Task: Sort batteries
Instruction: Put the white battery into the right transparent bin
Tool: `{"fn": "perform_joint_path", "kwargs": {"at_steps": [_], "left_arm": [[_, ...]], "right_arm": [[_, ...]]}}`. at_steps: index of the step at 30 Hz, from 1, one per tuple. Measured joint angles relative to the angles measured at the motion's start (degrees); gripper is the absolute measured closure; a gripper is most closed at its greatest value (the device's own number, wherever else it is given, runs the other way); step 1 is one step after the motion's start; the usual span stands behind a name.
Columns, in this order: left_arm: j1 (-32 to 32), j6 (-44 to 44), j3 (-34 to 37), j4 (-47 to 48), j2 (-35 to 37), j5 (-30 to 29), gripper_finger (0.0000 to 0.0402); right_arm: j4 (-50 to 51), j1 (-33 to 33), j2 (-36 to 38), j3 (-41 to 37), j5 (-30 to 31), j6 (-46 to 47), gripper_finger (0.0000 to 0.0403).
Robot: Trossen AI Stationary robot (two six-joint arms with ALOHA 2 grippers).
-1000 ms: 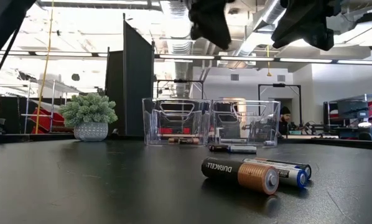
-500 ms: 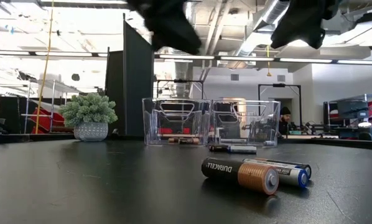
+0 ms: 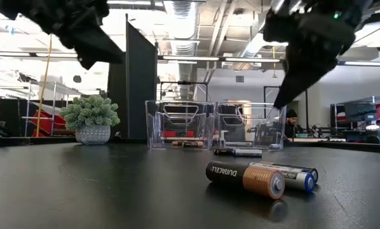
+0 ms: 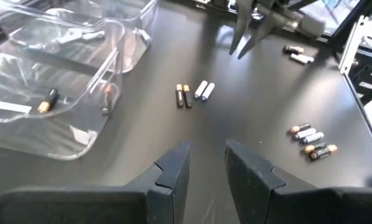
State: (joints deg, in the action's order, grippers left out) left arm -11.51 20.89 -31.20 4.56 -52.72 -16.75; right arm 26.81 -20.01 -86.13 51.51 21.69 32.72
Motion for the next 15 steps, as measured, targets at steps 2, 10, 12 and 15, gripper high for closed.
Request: {"fn": "perform_joint_path", "kwargs": {"at_steps": [2,10,12,15], "left_arm": [[-0.02,-0.36,1.80,0.05,2.44,0.00,0.0304],[0.00,-2.83,4.98,0.44,5.96,0.04,0.0304],[0.00,-2.81,5.22,0.83,5.87,0.07,0.0304],[0.00,-3.02,5.22,0.89,5.40,0.09,0.0304]], "right_arm": [[-1.87,0.51,-2.47,0.00,0.03,0.19,0.0321],[-9.94,1.38,-8.14,0.02,-0.54,-0.21,0.0320],[-10.06,1.51,-8.70,0.02,-0.55,-0.23,0.0318],[-9.40,1.91,-8.85,0.02,-0.79,-0.41,0.0308]]}}
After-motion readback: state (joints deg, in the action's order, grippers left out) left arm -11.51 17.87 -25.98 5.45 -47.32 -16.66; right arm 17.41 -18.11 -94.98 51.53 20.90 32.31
